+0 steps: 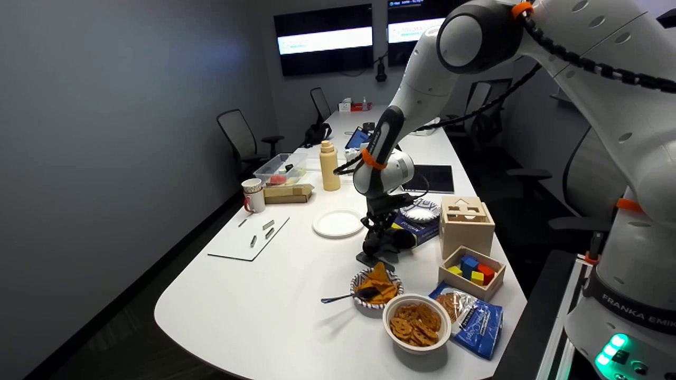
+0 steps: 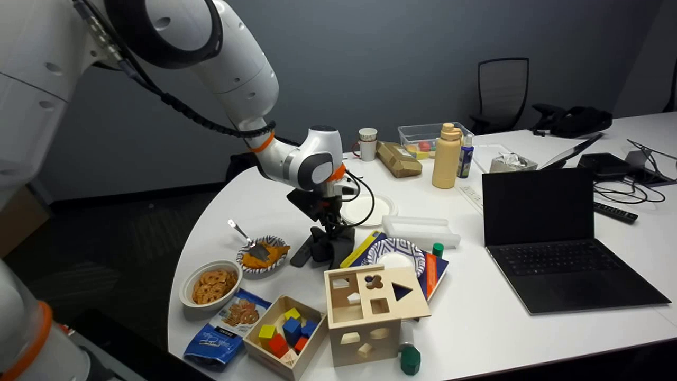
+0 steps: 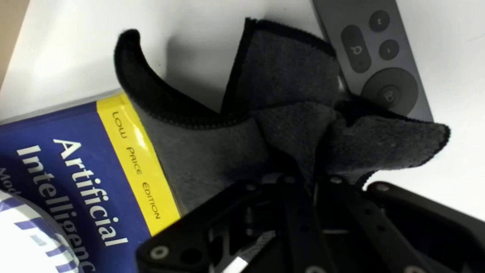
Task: Wipe the table with the black cloth
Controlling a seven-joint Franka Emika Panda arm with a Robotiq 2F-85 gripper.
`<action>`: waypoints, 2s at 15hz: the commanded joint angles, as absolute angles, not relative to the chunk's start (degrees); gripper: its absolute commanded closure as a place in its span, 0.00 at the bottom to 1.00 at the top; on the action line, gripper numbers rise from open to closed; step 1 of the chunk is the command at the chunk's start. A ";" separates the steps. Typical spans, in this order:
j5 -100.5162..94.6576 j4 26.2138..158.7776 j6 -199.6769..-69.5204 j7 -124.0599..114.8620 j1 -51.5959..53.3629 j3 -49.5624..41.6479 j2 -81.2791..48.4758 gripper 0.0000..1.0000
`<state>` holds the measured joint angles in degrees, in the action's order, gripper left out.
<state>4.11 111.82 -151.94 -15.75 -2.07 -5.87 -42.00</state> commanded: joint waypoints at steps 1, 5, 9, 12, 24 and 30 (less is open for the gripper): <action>5.08 105.81 -148.16 -13.34 -3.40 -5.07 -45.21 0.98; 6.01 103.55 -146.47 -11.00 -4.49 -2.76 -46.55 0.98; 6.56 103.70 -144.68 -8.42 -4.86 -0.63 -46.99 0.98; 7.40 106.39 -144.69 -7.90 -5.26 -0.49 -45.50 0.98; 10.67 109.70 -144.77 -8.59 -9.79 -2.41 -42.70 0.98; 13.08 110.53 -141.95 -5.96 -10.12 1.67 -41.21 0.98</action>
<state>10.61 109.78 -144.56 -9.19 -9.34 -0.25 -42.69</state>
